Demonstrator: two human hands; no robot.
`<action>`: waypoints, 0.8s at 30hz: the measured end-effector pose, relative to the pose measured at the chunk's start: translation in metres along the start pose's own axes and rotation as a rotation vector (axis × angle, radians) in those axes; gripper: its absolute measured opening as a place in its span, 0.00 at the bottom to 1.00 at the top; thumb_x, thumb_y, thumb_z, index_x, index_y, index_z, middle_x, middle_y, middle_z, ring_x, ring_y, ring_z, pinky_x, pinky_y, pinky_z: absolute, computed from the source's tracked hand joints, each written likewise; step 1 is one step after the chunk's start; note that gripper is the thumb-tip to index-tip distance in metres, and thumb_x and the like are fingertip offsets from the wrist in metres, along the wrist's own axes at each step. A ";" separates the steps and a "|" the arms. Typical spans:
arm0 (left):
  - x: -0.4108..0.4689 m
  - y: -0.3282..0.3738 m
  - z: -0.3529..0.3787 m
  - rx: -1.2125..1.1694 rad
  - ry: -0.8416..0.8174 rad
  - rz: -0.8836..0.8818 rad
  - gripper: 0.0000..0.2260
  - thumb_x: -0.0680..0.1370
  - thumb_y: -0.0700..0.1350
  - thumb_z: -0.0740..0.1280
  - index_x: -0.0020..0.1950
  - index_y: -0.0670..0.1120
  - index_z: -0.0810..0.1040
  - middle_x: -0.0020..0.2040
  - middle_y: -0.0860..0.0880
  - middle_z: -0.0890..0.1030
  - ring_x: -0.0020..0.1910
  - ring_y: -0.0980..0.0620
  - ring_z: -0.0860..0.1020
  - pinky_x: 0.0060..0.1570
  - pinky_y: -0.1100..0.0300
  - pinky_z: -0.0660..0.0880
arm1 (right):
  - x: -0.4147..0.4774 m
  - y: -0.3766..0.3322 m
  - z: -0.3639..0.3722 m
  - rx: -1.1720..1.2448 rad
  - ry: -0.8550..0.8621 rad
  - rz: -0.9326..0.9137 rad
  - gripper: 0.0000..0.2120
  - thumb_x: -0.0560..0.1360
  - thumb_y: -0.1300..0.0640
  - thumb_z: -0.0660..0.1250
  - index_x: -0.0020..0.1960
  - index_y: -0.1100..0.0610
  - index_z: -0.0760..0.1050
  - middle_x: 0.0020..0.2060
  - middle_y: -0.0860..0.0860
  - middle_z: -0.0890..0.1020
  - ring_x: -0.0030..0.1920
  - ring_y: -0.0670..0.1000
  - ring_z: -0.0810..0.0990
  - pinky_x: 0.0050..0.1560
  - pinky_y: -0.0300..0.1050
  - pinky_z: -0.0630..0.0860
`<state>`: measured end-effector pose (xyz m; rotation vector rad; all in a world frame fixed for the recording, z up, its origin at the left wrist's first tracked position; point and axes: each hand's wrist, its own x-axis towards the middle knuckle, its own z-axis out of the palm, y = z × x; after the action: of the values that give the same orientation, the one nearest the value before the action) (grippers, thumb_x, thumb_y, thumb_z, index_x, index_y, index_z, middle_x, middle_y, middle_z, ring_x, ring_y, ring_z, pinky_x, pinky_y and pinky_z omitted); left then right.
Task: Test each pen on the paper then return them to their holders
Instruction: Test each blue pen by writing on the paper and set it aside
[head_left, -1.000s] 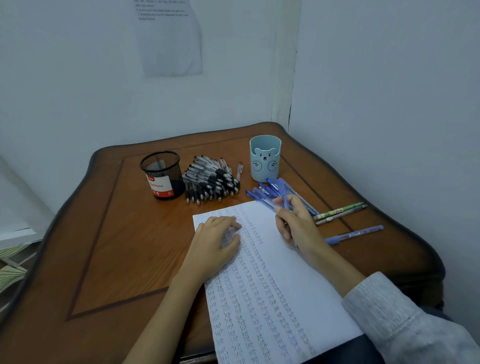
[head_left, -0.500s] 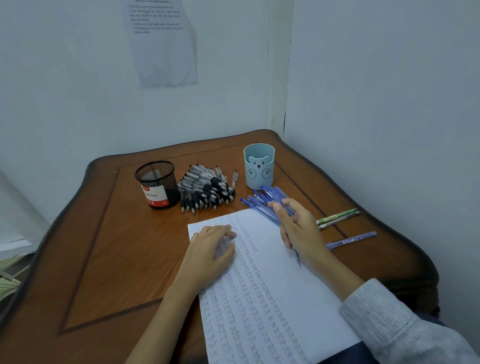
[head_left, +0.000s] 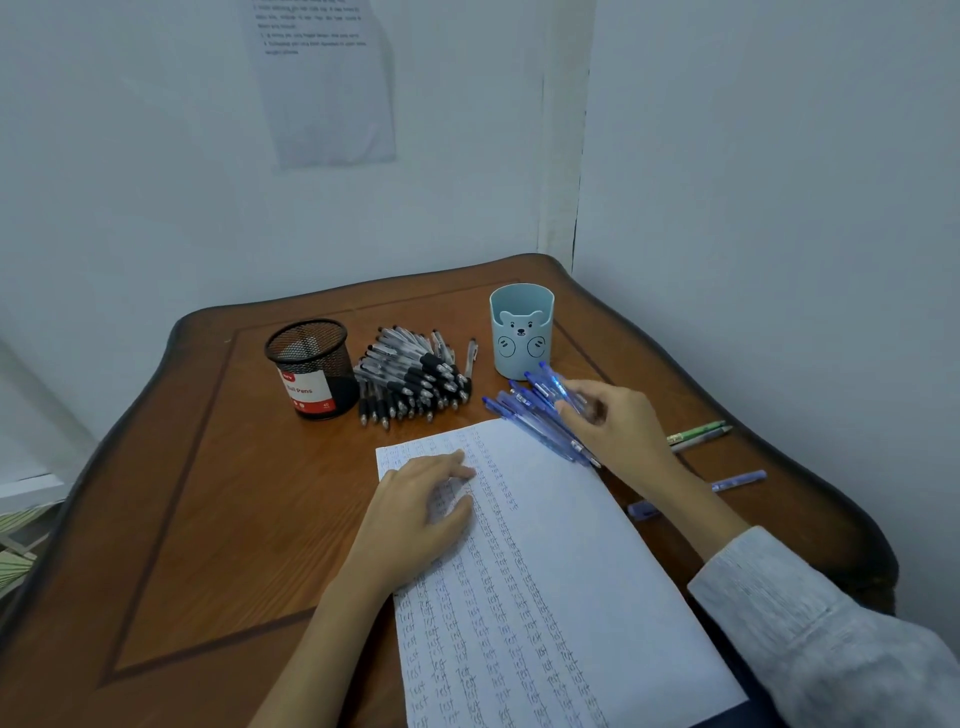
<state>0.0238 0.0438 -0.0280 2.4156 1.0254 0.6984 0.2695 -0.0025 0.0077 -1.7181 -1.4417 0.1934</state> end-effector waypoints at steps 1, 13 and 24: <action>0.000 -0.001 0.000 -0.005 0.000 -0.005 0.20 0.73 0.61 0.57 0.61 0.57 0.77 0.67 0.62 0.72 0.66 0.64 0.68 0.67 0.53 0.65 | 0.006 0.001 0.000 -0.037 0.000 -0.002 0.15 0.77 0.55 0.68 0.62 0.57 0.79 0.33 0.54 0.78 0.30 0.46 0.70 0.32 0.37 0.66; 0.000 0.002 -0.001 -0.052 -0.001 -0.027 0.16 0.74 0.56 0.61 0.60 0.57 0.77 0.67 0.62 0.72 0.66 0.65 0.68 0.68 0.54 0.62 | 0.033 0.010 0.028 -0.096 0.023 0.033 0.13 0.74 0.60 0.72 0.57 0.63 0.80 0.44 0.56 0.77 0.40 0.50 0.75 0.41 0.40 0.73; 0.000 0.004 -0.003 -0.038 -0.042 -0.019 0.24 0.71 0.64 0.57 0.62 0.56 0.76 0.68 0.59 0.72 0.67 0.61 0.68 0.67 0.46 0.65 | 0.009 -0.001 -0.008 -0.070 -0.112 0.041 0.07 0.75 0.59 0.70 0.53 0.55 0.81 0.42 0.48 0.77 0.37 0.44 0.74 0.35 0.25 0.68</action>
<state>0.0239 0.0424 -0.0232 2.3745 1.0083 0.6520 0.2769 0.0013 0.0172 -1.8194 -1.5104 0.2677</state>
